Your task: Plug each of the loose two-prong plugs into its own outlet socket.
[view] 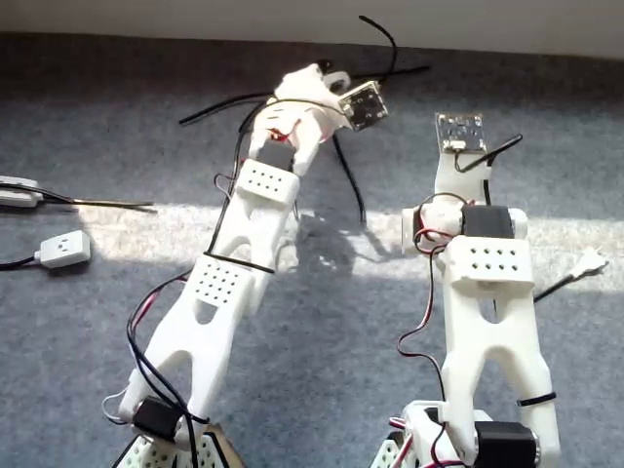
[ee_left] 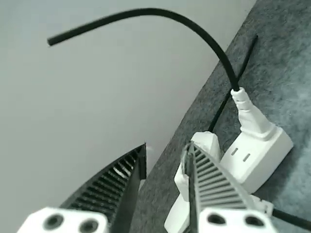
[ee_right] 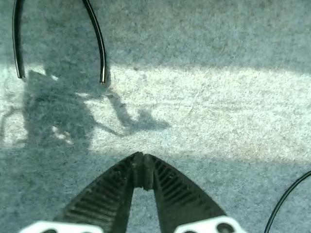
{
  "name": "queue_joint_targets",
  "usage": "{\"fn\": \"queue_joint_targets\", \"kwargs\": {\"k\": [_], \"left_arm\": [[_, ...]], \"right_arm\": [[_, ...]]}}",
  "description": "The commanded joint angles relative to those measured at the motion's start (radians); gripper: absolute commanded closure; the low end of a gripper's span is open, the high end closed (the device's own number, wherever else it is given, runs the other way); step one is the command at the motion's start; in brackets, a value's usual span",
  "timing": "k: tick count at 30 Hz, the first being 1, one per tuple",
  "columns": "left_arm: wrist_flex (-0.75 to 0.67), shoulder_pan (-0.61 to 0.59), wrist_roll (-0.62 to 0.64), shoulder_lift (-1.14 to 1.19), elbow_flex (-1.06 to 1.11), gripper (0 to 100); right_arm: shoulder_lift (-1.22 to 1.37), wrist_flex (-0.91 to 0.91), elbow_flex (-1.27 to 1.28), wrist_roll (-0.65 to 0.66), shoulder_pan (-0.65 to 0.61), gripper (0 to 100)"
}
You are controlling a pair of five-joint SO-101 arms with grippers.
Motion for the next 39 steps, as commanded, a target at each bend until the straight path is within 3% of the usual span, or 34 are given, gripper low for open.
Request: {"fn": "queue_joint_targets", "kwargs": {"k": [1, 6, 11, 20, 29, 34, 39], "left_arm": [[-0.014, -0.041, 0.006, -0.022, -0.016, 82], [-0.014, -0.105, 0.006, -0.025, -0.067, 90], [0.041, -0.292, 0.011, -0.111, -0.056, 93], [0.667, -0.604, 0.011, -0.325, -0.058, 94], [1.26, -0.727, 0.011, -0.486, -0.051, 94], [1.272, -0.829, -0.005, -0.521, -0.015, 93], [1.274, -0.928, -0.192, -0.522, 0.09, 94]], "right_arm": [[-0.028, -0.008, -0.002, -0.009, -0.002, 99.1], [-0.028, -0.008, -0.002, -0.009, -0.002, 99.1], [-0.019, -0.008, -0.002, -0.009, -0.005, 99.1], [-0.019, -0.015, -0.002, -0.009, -0.008, 99.1], [-0.022, -0.016, 0.022, -0.009, -0.008, 99.1], [-0.028, -0.044, 0.076, -0.002, -0.03, 99.1], [-0.028, -0.044, 0.079, -0.002, -0.031, 99.1]]}}
